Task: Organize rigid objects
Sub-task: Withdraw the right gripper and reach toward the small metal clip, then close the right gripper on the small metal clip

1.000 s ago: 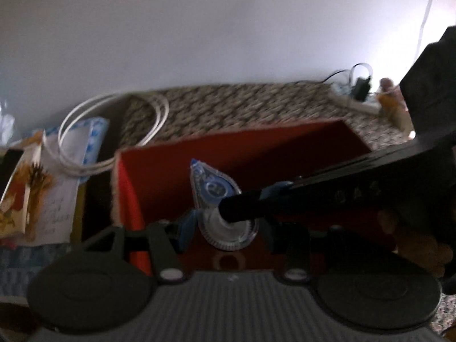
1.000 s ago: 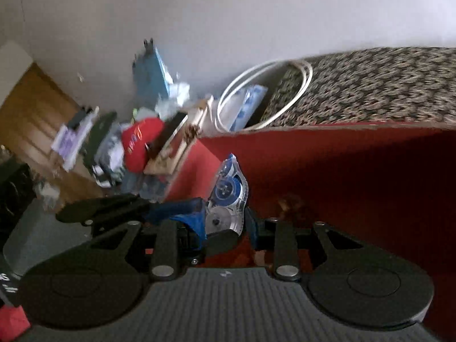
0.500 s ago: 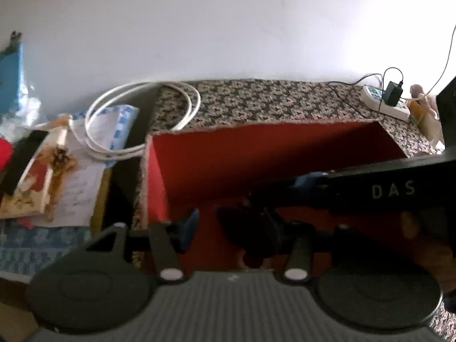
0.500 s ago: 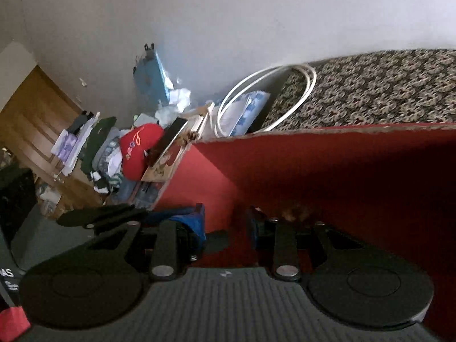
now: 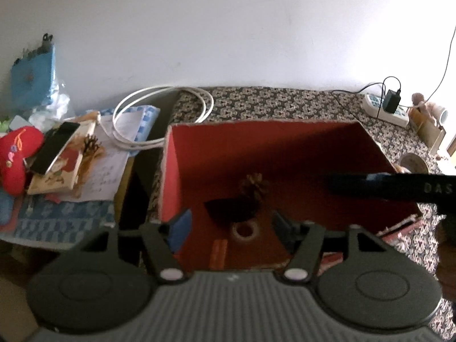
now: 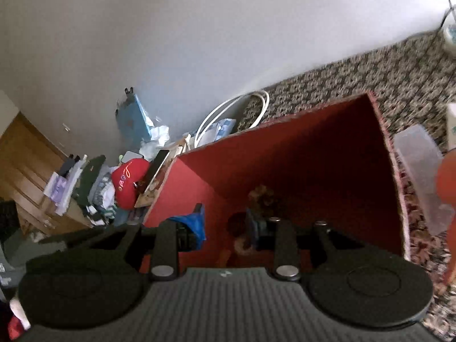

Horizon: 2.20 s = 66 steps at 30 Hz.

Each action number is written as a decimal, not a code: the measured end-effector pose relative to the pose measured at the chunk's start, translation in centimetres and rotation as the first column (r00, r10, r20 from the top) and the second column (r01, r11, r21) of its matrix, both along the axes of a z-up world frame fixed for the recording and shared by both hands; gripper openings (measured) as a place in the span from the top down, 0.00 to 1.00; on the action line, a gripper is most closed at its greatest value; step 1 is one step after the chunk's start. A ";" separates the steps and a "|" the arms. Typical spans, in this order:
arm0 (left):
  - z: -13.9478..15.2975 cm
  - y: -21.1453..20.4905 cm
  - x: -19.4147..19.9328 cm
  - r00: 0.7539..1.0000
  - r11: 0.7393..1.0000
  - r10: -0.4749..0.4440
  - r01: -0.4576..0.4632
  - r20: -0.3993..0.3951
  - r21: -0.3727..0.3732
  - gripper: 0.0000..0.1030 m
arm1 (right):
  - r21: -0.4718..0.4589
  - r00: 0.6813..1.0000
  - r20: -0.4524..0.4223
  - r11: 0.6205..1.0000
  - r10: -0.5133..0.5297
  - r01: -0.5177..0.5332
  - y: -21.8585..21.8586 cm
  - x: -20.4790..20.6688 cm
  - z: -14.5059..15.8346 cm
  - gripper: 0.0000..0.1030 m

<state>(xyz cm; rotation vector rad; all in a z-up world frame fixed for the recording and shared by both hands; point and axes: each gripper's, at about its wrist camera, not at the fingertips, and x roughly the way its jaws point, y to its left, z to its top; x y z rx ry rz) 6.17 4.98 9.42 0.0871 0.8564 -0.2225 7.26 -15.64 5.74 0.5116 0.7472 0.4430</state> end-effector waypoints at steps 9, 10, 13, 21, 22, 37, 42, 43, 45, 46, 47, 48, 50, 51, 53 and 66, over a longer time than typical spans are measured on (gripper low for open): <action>0.6 -1.4 -3.2 1.000 0.998 0.027 -0.028 0.014 0.062 0.33 | -0.105 0.994 0.105 0.994 -0.013 0.024 0.8 -5.1 0.9 0.84; 0.6 -1.5 -3.5 0.999 0.997 0.031 -0.032 0.014 0.067 0.33 | -0.117 0.993 0.117 0.993 -0.011 0.025 0.8 -5.6 0.9 0.84; 0.8 -1.8 -4.6 0.999 0.995 0.038 -0.040 0.024 0.086 0.31 | -0.145 0.988 0.153 0.989 -0.014 0.036 1.1 -7.1 1.1 0.84; 0.0 -2.3 -7.0 0.998 0.991 0.058 -0.059 0.007 0.117 0.30 | -0.168 0.985 0.174 0.985 -0.014 0.043 0.9 -9.7 0.3 0.83; -0.1 -2.4 -7.3 0.998 0.991 0.058 -0.058 0.003 0.120 0.30 | -0.164 0.985 0.169 0.986 -0.012 0.040 0.9 -10.0 0.1 0.83; -4.4 -2.1 -8.6 0.990 0.987 0.097 -0.082 -0.102 0.141 0.30 | -0.142 0.999 0.042 0.990 0.021 -0.015 0.5 -11.1 -3.2 0.83; -7.1 -0.4 -9.4 0.982 0.992 0.096 -0.081 -0.164 0.099 0.30 | -0.231 0.998 0.033 0.972 0.058 -0.049 0.9 -11.6 -5.1 0.84; -7.6 -0.1 -9.5 0.980 0.993 0.096 -0.082 -0.172 0.089 0.30 | -0.249 0.997 0.032 0.967 0.065 -0.055 0.9 -11.7 -5.4 0.84; -8.4 0.5 -9.9 0.977 0.995 0.092 -0.082 -0.191 0.059 0.30 | -0.270 0.996 0.031 0.960 0.080 -0.069 1.1 -11.6 -5.9 0.84; -8.8 0.7 -10.0 0.976 0.996 0.085 -0.078 -0.201 0.044 0.30 | -0.274 0.995 0.032 0.959 0.090 -0.078 1.2 -11.4 -6.1 0.85; -9.1 0.7 -10.2 0.975 0.997 0.075 -0.071 -0.208 0.028 0.30 | -0.279 0.995 0.034 0.957 0.097 -0.084 1.3 -11.3 -6.3 0.85; -9.3 0.7 -10.3 0.976 0.998 0.067 -0.064 -0.209 0.017 0.30 | -0.289 0.995 0.033 0.954 0.098 -0.084 1.5 -11.1 -6.5 0.85; -9.5 0.6 -10.4 0.978 0.999 0.046 -0.049 -0.201 -0.006 0.30 | -0.298 0.995 0.027 0.951 0.095 -0.083 1.8 -10.3 -6.9 0.86; -9.5 0.6 -10.4 0.980 0.999 0.032 -0.037 -0.198 -0.023 0.30 | -0.294 0.995 0.013 0.952 0.097 -0.089 2.0 -9.8 -7.1 0.86; -9.6 0.6 -10.4 0.982 0.999 0.008 -0.017 -0.191 -0.048 0.30 | -0.282 0.994 -0.007 0.953 0.111 -0.108 2.5 -9.1 -7.4 0.86; -10.3 1.5 -10.4 0.979 0.995 -0.082 0.068 -0.185 -0.078 0.30 | -0.183 0.977 -0.090 0.961 0.194 -0.208 5.8 -5.5 -9.7 0.87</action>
